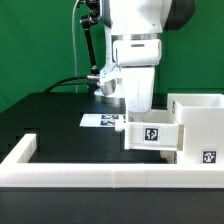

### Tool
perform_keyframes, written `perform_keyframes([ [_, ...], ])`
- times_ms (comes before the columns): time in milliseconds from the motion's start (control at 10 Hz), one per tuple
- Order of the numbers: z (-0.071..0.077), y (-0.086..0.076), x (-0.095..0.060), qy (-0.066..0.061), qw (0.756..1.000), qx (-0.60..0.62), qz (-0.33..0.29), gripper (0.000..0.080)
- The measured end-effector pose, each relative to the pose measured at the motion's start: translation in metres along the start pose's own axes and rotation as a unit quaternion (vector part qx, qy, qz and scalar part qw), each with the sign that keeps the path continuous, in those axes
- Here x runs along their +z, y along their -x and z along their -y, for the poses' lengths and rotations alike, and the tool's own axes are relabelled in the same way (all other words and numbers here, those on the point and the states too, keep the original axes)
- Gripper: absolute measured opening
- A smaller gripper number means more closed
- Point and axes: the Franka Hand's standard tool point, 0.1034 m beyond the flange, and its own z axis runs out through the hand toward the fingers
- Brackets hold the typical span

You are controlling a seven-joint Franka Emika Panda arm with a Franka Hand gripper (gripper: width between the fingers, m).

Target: Assemble drawer

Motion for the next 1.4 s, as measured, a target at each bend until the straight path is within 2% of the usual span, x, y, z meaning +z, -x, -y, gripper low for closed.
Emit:
perform_keyframes([
  [400, 0.0, -0.002, 0.0, -0.001, 1.0, 0.002, 0.001, 0.0042],
  [600, -0.001, -0.003, 0.002, -0.007, 1.0, 0.009, 0.004, 0.0042],
  [800, -0.005, -0.011, 0.003, -0.006, 1.0, 0.003, 0.002, 0.0042],
  [900, -0.006, -0.01, 0.003, -0.003, 1.0, 0.005, 0.001, 0.0042],
  [1000, -0.008, -0.005, 0.003, 0.005, 1.0, 0.008, -0.001, 0.0042],
  [1400, -0.006, -0.008, 0.003, 0.004, 1.0, 0.002, -0.001, 0.0042],
])
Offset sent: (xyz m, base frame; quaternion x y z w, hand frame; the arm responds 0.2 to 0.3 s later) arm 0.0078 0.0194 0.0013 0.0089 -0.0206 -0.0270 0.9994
